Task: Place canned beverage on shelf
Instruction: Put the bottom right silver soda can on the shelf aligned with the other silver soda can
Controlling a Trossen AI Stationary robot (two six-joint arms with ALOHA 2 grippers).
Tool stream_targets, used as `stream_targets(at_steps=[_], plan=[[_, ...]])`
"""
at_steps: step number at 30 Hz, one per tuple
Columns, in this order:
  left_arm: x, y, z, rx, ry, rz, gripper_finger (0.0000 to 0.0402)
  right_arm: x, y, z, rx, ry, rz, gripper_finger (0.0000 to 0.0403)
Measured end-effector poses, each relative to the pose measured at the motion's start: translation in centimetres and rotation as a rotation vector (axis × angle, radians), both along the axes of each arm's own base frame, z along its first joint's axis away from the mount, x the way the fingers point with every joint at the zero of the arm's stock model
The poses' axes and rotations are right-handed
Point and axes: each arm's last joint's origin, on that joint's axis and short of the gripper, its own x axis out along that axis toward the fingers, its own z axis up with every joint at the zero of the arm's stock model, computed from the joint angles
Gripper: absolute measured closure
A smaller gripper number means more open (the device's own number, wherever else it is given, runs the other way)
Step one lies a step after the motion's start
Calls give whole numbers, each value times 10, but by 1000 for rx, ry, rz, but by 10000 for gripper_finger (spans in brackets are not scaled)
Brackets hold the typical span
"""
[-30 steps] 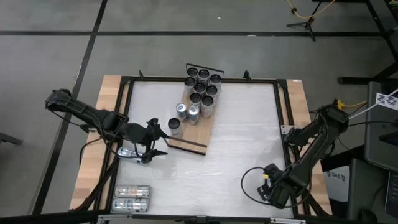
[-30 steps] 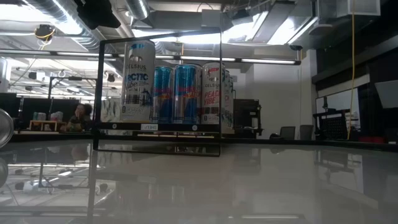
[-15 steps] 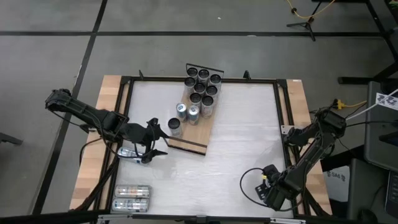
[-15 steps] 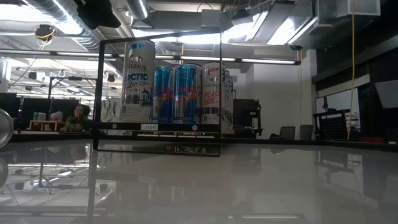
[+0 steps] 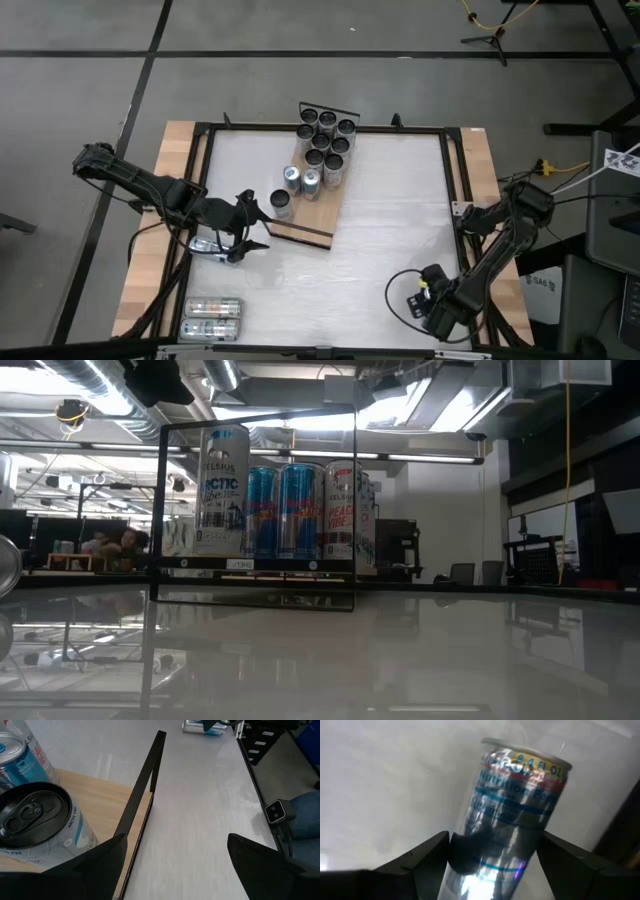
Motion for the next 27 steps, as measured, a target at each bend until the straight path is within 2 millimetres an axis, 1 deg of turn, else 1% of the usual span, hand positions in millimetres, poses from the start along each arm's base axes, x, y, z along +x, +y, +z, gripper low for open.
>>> stream_targets(at_steps=[5,9,14,16,22,27], plan=[[0,0,0,0,0,0,65,5,-1,-7,-34,-23,-27,118],[0,0,0,0,0,0,65,13,1,-21,-42,-4,-13,118],[0,0,0,0,-1,0,65,20,0,-25,-29,16,-14,121],[0,0,0,-2,-5,0,65,22,-2,-23,-28,6,-21,133],[1,0,2,-6,-19,-1,65,23,-5,-21,-33,-19,-3,190],[3,-1,5,-22,-62,-1,65,25,-6,-19,-58,-69,4,190]])
